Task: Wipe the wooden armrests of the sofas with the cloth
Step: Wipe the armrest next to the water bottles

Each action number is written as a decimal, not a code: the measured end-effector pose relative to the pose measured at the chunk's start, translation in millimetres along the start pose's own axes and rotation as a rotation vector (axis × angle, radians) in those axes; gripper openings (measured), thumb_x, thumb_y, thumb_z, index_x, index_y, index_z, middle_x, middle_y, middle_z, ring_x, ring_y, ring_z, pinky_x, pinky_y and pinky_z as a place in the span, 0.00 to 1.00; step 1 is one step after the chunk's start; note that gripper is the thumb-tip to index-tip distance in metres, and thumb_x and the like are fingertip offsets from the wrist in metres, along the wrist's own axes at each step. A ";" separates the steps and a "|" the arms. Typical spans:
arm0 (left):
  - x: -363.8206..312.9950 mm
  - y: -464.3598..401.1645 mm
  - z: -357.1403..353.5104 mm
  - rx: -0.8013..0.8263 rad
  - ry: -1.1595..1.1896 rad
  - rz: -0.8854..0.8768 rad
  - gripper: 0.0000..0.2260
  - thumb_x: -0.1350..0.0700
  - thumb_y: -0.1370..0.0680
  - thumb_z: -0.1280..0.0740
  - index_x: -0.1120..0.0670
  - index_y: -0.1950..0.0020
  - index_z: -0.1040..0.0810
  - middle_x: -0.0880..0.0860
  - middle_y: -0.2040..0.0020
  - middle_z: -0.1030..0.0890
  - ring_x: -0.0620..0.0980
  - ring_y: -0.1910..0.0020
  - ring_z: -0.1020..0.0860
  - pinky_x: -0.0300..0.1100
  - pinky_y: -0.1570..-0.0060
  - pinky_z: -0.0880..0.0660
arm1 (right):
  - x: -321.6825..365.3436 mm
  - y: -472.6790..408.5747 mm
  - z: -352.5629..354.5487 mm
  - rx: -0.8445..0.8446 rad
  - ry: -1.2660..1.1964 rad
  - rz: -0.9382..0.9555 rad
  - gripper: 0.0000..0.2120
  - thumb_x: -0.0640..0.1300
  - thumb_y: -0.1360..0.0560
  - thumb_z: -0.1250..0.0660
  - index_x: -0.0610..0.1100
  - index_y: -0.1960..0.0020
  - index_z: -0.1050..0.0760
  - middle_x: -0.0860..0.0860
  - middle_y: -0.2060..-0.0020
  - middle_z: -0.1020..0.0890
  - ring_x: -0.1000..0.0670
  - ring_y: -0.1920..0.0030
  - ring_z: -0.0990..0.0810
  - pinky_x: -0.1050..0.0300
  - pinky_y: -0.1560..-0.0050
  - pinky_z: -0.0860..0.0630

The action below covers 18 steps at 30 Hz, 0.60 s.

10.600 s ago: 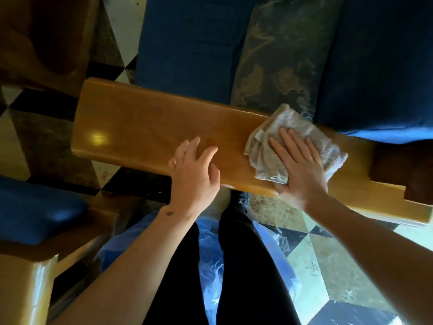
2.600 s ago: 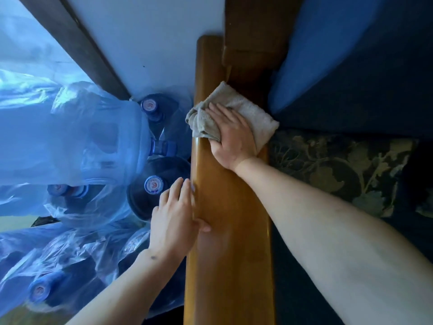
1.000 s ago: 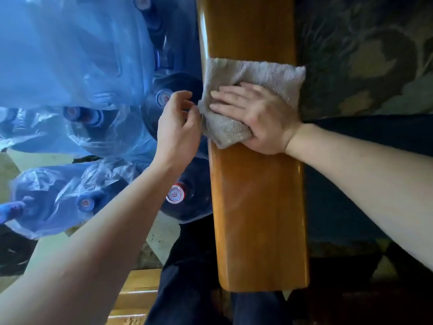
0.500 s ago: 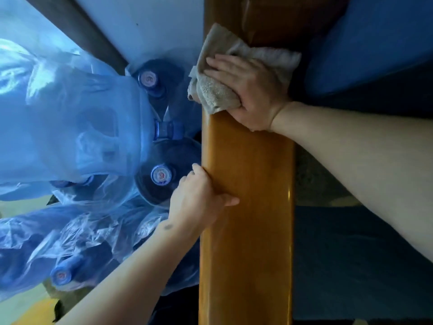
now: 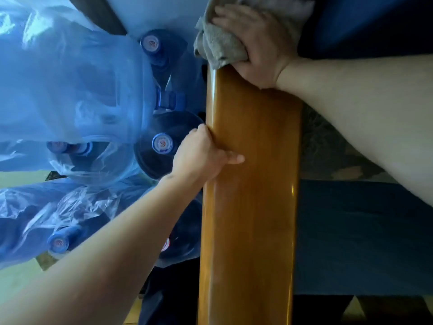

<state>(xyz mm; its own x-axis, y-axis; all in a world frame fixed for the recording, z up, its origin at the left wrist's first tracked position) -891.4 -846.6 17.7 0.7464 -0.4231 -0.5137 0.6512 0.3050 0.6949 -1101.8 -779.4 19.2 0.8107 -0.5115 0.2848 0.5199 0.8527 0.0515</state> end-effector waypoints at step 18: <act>174.1 226.2 -125.1 -0.157 0.059 -0.221 0.34 0.50 0.27 0.23 0.52 0.25 0.32 0.51 0.35 0.30 0.52 0.40 0.24 0.52 0.40 0.22 | 176.0 281.5 -72.0 -0.139 0.027 -0.253 0.34 0.56 0.23 0.38 0.45 0.19 0.35 0.47 0.20 0.33 0.45 0.19 0.37 0.43 0.18 0.45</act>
<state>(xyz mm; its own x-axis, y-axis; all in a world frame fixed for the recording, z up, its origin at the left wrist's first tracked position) -597.0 -744.5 22.6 0.5877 -0.4448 -0.6758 0.8088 0.3418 0.4785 -793.4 -637.0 14.9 0.6563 -0.7105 0.2537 0.7372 0.6756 -0.0150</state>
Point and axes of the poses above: each hand's wrist, its own y-axis away from the middle knuckle, its own z-axis out of the back of the hand, x = y × z, the point moved 2 cm from there along -y, towards the middle knuckle
